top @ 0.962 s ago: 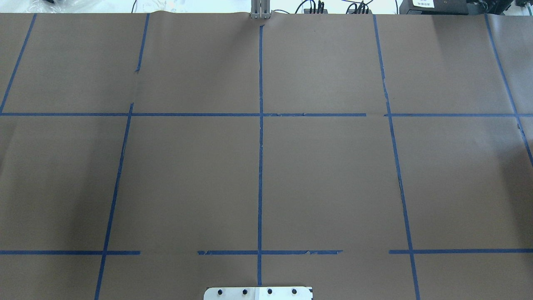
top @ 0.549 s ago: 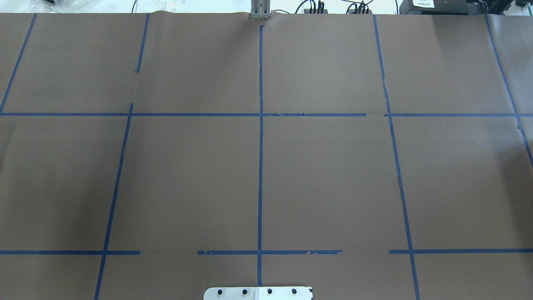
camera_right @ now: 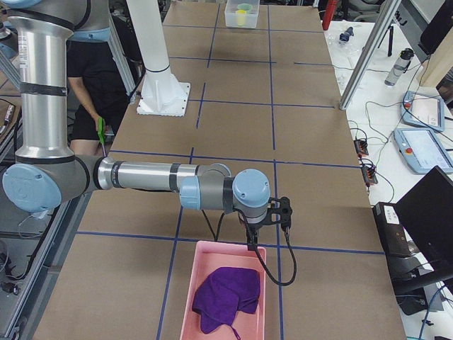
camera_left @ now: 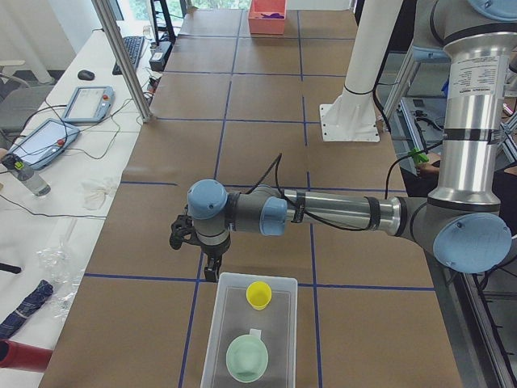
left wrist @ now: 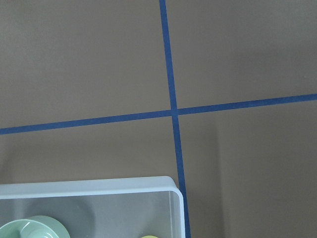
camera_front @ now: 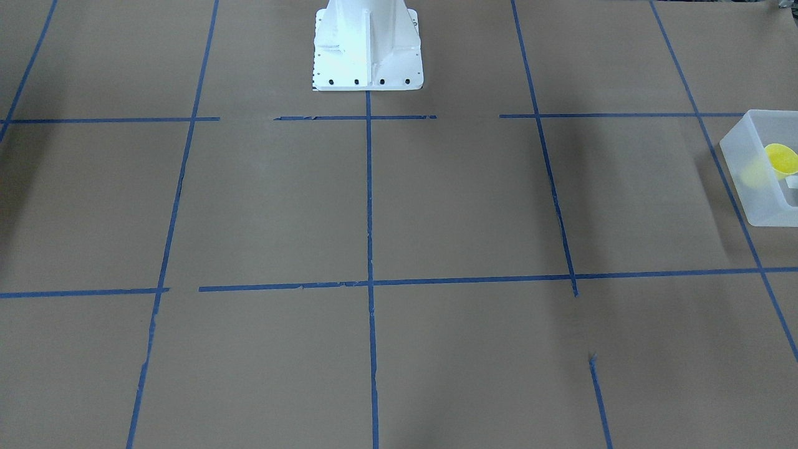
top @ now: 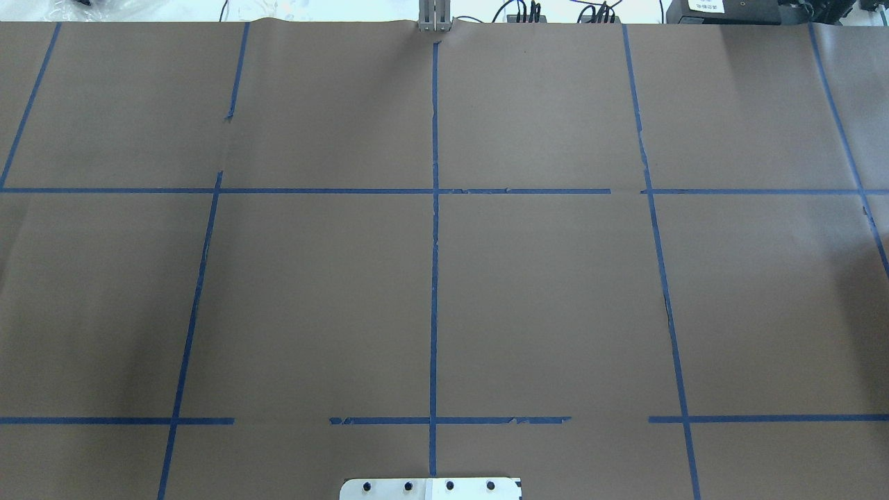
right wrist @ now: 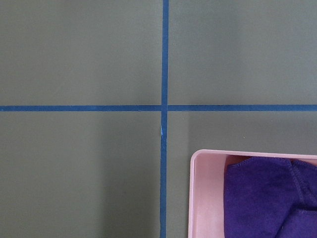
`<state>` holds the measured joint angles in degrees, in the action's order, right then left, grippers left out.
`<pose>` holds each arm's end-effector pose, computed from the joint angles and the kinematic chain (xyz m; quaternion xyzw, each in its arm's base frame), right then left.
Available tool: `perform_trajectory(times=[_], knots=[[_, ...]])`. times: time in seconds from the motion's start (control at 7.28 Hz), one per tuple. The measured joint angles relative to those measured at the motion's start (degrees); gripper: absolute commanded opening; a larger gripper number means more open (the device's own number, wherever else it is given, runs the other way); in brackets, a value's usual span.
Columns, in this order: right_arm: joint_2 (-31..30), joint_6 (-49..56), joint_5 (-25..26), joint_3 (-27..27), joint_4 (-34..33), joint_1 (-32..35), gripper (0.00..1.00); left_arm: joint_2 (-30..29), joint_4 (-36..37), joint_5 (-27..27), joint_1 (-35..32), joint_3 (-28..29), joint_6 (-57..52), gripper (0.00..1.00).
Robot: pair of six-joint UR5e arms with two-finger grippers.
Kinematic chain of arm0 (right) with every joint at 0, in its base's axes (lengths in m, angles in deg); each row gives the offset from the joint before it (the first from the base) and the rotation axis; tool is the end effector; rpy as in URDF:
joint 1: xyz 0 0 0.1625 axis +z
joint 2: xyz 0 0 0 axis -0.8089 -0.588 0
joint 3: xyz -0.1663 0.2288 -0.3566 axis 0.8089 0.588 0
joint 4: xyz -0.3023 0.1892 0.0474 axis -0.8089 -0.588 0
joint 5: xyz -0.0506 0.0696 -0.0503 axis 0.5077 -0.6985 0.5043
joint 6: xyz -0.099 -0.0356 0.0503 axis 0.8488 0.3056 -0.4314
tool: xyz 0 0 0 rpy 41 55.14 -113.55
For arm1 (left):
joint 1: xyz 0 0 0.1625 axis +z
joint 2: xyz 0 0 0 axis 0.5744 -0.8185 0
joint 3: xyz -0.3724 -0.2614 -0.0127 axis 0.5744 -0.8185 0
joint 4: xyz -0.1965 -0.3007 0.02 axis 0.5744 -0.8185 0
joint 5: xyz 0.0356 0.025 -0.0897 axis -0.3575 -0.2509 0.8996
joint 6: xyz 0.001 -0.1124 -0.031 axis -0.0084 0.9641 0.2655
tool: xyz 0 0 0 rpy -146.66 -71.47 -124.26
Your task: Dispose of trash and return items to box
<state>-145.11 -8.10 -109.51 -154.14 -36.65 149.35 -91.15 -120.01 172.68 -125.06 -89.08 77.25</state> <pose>0.0827 -0.4032 0.6827 0.0455 -0.4164 0.0222 0.9078 -0.0505 -0.4356 0.6706 0.0420 0.3836 0.0316 0.9220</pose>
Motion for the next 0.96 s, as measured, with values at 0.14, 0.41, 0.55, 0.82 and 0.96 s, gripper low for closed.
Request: perform_trajectory(times=[0.14, 0.41, 0.55, 0.82, 0.96], knots=[[-0.01, -0.01, 0.00, 0.12, -0.02, 0.00, 1.00, 0.22, 0.01, 0.34, -0.44, 0.05, 0.06, 1.00], [-0.15, -0.01, 0.00, 0.39, -0.03, 0.00, 1.00, -0.11, -0.11, 0.44, -0.60, 0.17, 0.59, 1.00], [-0.25, -0.01, 0.02, 0.42, 0.05, 0.00, 1.00, -0.27, -0.12, 0.41, -0.62, 0.20, 0.72, 1.00], [-0.71, -0.01, 0.15, 0.45, 0.33, 0.00, 1.00, -0.34, -0.20, 0.38, -0.62, 0.21, 0.78, 1.00], [-0.90, -0.01, 0.24, 0.45, 0.38, 0.01, 1.00, -0.36, -0.25, 0.36, -0.62, 0.18, 0.79, 1.00]])
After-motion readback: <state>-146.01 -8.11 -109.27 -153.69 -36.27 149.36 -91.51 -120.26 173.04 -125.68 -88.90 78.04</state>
